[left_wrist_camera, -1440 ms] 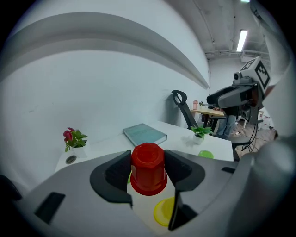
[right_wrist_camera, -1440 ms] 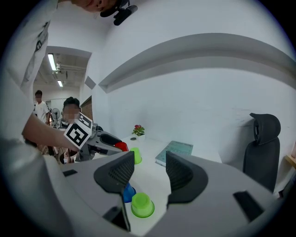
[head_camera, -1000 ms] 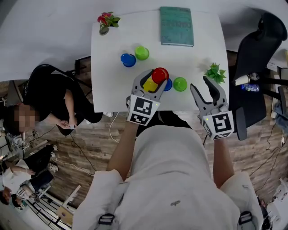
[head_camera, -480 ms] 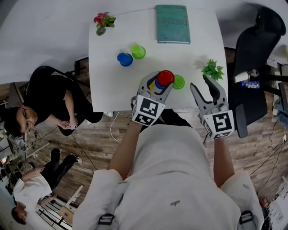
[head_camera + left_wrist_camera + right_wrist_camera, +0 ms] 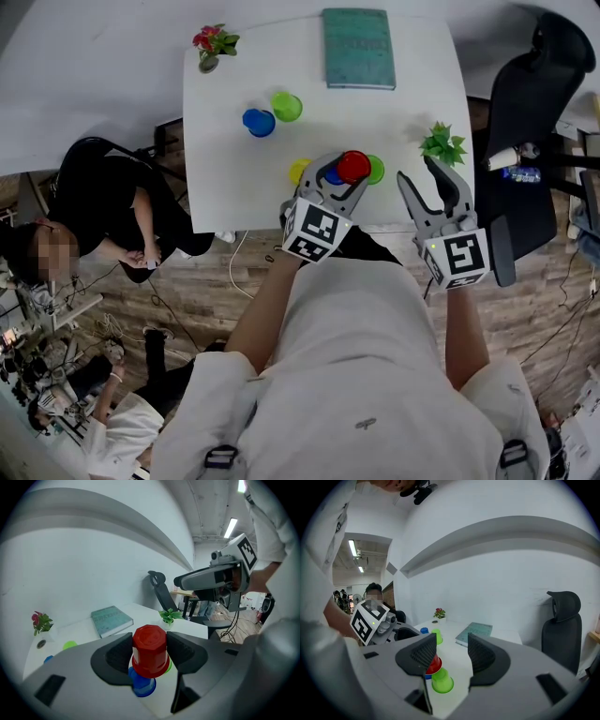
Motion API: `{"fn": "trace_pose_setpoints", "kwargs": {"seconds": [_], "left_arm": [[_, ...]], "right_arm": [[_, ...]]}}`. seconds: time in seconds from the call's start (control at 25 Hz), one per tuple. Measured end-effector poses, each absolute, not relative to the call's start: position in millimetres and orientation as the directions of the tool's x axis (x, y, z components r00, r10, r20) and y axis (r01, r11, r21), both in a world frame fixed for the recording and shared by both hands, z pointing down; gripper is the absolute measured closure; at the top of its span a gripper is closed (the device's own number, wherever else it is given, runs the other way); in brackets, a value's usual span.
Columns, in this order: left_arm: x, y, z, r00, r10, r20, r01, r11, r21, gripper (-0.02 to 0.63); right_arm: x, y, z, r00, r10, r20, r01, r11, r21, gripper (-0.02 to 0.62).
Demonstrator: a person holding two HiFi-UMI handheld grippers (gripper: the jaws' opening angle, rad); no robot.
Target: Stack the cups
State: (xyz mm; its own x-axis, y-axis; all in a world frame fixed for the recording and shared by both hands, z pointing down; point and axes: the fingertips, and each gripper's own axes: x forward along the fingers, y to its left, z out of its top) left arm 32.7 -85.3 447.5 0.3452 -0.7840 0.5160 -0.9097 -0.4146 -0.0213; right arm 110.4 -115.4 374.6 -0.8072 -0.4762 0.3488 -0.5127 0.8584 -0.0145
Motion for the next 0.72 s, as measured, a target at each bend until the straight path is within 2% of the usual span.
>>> {"fn": "trace_pose_setpoints", "kwargs": {"seconds": [0.4, 0.72], "left_arm": [[41, -83, 454, 0.377, -0.774, 0.509, -0.895, -0.446, -0.016, 0.370], [41, -81, 436, 0.414, -0.793, 0.446, -0.883, -0.469, -0.014, 0.348]], "right_arm": [[108, -115, 375, -0.808, -0.478, 0.344, -0.514, 0.858, -0.017, 0.382], [105, -118, 373, -0.805, -0.488, 0.338, -0.524, 0.852, -0.017, 0.382]]}}
